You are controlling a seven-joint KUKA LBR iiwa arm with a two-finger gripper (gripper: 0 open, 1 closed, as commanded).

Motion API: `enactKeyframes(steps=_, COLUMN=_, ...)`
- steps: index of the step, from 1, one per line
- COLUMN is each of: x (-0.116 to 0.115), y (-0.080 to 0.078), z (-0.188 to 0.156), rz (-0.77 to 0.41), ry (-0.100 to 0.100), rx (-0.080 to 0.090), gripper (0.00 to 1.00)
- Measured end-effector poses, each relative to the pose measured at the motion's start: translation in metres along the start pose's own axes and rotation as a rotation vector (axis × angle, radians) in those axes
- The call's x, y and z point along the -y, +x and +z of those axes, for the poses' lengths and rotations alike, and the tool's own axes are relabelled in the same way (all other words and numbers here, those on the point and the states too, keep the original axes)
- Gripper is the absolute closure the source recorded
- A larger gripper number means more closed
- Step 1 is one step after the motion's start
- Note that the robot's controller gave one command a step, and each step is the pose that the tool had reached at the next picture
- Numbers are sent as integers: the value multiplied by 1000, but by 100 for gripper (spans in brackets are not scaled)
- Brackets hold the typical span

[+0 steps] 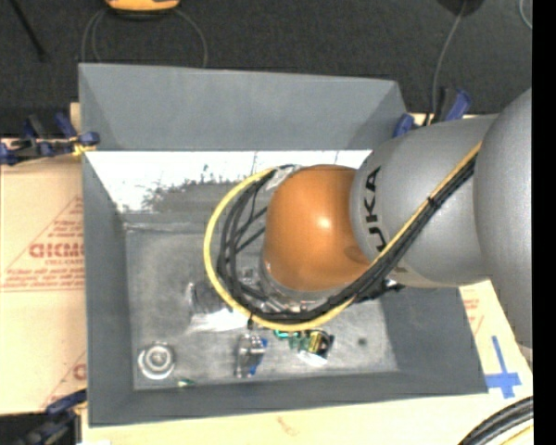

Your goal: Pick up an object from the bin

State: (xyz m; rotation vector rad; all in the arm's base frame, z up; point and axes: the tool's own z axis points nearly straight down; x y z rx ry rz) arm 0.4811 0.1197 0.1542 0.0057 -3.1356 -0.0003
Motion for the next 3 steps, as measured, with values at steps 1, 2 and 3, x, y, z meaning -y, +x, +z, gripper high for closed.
enactKeyframes(steps=1, x=13, y=-52, z=45, rz=79, ry=-1, rx=10, gripper=0)
enactKeyframes(steps=2, x=13, y=-52, z=48, rz=81, ry=-1, rx=9, gripper=100)
enactKeyframes(steps=3, x=18, y=-56, z=-84, rz=117, ry=-2, rx=14, gripper=100)
